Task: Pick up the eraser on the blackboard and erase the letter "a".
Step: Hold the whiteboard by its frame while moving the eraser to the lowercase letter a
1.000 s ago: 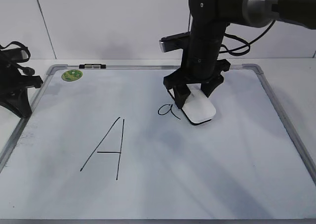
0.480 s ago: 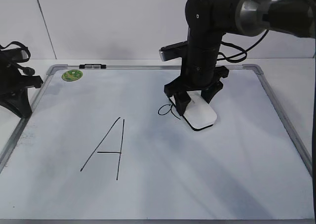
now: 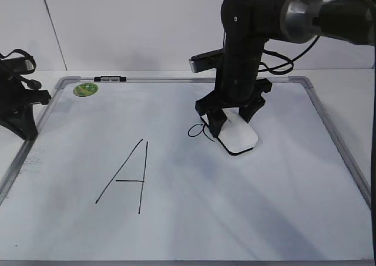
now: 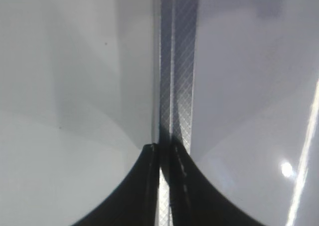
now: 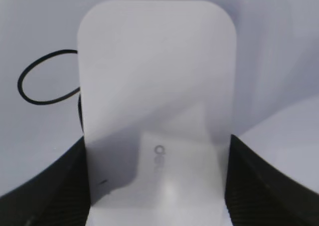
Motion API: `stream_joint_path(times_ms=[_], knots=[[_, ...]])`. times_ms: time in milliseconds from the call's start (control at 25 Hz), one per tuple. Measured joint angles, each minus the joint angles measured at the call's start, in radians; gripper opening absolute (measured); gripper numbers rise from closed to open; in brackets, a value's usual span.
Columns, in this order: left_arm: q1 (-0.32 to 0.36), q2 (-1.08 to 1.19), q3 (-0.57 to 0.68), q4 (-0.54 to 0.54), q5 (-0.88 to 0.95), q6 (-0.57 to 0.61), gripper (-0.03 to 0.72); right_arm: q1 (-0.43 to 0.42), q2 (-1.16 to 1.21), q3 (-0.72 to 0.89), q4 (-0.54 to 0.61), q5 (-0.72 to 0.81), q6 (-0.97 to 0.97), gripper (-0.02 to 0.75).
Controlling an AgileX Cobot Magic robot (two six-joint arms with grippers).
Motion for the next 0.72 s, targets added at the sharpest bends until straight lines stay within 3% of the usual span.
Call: stream_joint_path(times_ms=[320,720], knots=[[0.000,0.000,0.000,0.000,0.000,0.000,0.029,0.010,0.000,0.000,0.008,0.001,-0.011,0.529],[0.000,0.000,0.000,-0.002,0.000,0.000,0.029,0.107,0.002,0.000,0.028,0.002,-0.013,0.529]])
